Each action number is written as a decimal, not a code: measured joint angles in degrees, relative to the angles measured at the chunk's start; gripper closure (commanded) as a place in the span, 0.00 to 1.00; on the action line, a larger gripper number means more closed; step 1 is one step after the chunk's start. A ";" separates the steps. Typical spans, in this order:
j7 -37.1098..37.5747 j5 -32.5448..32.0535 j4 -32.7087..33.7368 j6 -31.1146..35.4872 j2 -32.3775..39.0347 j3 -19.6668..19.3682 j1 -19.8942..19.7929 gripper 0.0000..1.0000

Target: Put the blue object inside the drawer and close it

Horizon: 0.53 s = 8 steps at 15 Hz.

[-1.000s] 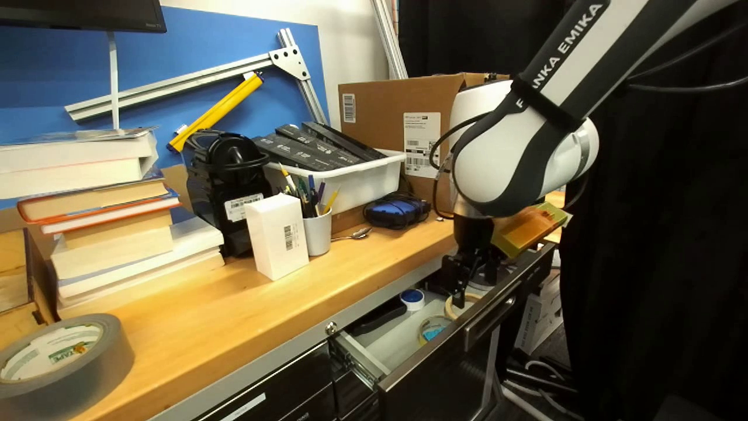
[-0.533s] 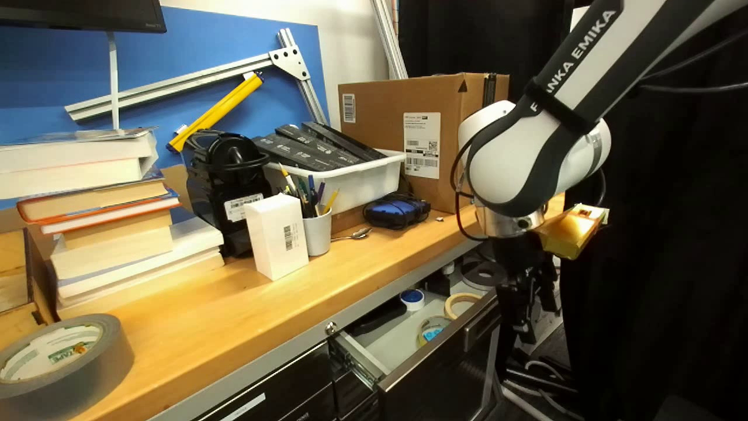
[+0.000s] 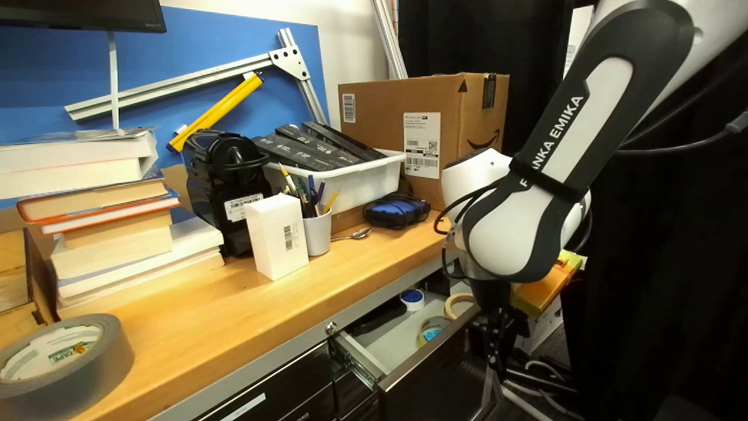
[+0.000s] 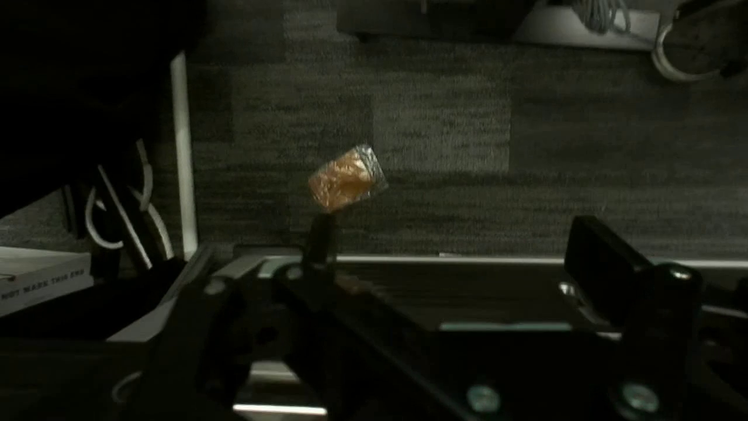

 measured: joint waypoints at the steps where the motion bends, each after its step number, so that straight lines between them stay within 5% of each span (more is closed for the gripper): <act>1: 2.37 0.00 -0.01 3.02 0.32 0.03 0.50 0.00; 5: 12.45 -3.94 -0.33 12.91 0.67 -0.57 2.79 0.00; 8: 24.91 -15.03 0.74 19.32 1.13 -3.64 5.70 0.00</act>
